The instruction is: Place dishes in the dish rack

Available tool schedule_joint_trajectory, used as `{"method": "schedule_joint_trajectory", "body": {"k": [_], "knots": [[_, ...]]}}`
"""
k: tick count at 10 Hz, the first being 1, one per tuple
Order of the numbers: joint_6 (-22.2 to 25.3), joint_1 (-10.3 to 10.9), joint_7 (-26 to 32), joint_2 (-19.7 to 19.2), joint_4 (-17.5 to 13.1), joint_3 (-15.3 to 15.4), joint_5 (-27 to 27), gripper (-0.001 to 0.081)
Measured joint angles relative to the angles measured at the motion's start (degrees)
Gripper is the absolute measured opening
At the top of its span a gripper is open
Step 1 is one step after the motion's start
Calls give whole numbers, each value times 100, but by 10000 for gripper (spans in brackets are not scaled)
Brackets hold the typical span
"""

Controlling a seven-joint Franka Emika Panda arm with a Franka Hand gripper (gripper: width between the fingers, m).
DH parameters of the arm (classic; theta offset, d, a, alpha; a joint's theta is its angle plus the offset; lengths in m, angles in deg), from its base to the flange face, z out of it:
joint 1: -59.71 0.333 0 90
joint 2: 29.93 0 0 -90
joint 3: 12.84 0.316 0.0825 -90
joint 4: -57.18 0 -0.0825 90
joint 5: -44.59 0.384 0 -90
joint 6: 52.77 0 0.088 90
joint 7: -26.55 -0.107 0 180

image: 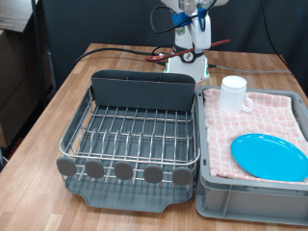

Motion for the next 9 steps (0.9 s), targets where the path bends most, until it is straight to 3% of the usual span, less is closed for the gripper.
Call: {"method": "schedule_joint_trajectory", "body": {"k": [3,5,9], "knots": [[158,91,900,-31,39,-605,355,98],[163,87,839,-50,-5,-626,466,98],[289,119,1624,-303,-13,-1402,1084,98]]}}
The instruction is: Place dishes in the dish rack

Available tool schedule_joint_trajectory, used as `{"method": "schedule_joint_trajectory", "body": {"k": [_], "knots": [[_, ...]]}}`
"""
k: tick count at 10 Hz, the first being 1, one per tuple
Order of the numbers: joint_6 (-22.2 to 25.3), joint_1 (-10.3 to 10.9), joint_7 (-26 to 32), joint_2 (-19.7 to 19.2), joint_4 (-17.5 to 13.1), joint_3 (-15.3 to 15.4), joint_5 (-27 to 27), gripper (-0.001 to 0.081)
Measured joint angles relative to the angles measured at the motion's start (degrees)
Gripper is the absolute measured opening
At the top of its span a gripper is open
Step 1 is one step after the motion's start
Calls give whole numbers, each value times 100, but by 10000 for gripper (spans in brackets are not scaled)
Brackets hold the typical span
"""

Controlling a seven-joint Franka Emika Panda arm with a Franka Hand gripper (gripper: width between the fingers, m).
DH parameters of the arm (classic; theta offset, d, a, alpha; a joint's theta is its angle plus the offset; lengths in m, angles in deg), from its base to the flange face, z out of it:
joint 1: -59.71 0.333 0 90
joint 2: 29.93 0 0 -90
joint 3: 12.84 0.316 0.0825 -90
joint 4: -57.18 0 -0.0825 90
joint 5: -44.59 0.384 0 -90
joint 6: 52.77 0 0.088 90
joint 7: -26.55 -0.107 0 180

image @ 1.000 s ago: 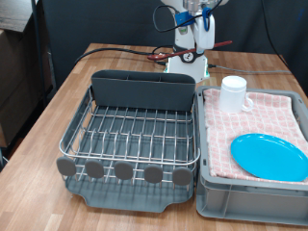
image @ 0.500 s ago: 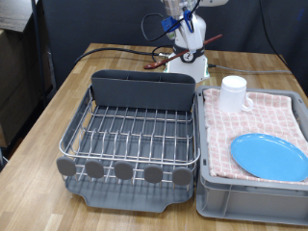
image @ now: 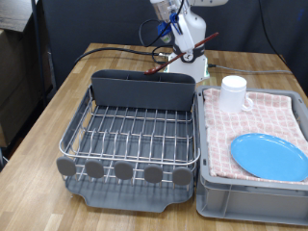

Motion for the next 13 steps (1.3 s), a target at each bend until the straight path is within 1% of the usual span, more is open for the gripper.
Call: {"method": "schedule_joint_trajectory", "body": {"k": [2,4,6,8,9,10,11,12,13], "knots": [[152,0,450,-226,-80,-425,131,98],[205,0,865,-461,-197,-725,152,98],[172,-1,1075,-629,-251,-892,153,98],[53,-1,1217,-750,-257,-997,151,98],[-47,-3,1223,-799,-238,-1002,122,123],[-176,-3,1220,-830,-195,-980,111,280],[-259,-3,1218,-856,-156,-948,110,280],[-343,-3,1187,-891,-123,-904,110,444],[-499,-4,1093,-930,-78,-809,31,444]]}}
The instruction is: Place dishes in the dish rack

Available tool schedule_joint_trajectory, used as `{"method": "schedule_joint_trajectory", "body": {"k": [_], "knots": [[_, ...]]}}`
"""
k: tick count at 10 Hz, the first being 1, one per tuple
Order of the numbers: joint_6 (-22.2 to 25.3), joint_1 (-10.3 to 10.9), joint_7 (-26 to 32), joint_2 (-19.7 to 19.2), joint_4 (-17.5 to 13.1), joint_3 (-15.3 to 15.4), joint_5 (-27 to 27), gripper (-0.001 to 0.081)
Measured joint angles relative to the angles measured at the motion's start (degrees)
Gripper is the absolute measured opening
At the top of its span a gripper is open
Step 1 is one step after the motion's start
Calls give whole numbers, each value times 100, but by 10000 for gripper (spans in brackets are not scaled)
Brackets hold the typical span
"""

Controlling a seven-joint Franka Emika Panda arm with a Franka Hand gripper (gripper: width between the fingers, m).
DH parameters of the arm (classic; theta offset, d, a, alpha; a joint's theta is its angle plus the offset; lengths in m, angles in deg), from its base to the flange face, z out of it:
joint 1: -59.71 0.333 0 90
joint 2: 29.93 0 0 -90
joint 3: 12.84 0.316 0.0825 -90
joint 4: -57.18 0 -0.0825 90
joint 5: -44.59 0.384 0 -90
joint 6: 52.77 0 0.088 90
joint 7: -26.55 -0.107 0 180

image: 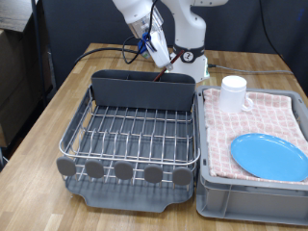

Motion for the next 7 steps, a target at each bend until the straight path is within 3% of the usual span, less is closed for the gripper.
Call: {"method": "schedule_joint_trajectory", "body": {"k": [1,2,3,7], "knots": [[-267,-25,-282,-30,64,194,-256,603],[-509,-53,-701,-34,111,458,-545,603],[-667,-65,-1113,-30,122,710,-766,760],[-563,-150,-2468,299,43,1516,-1312,800]]}}
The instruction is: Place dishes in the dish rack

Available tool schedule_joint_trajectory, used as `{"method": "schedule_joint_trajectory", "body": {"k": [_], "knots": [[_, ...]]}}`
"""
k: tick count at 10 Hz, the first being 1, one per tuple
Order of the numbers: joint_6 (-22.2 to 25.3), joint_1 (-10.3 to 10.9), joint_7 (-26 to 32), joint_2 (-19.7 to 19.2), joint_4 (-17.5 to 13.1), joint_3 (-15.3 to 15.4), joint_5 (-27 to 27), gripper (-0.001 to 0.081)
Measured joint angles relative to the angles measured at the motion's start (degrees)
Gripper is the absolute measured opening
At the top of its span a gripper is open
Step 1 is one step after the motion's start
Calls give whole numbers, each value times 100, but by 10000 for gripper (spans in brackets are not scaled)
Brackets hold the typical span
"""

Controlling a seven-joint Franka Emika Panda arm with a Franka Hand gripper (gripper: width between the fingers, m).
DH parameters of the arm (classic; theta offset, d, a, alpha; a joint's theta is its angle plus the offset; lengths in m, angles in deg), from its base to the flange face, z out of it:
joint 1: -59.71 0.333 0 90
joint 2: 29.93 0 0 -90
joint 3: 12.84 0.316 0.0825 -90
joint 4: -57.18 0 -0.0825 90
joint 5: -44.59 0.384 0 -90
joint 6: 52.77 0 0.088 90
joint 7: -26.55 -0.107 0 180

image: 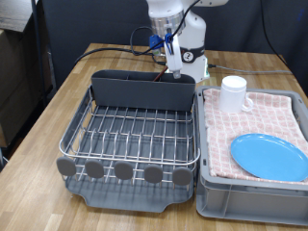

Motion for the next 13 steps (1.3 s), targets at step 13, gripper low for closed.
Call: {"method": "schedule_joint_trajectory", "body": {"k": [13], "knots": [[463,240,107,257,-747,1225,-1499,803]]}}
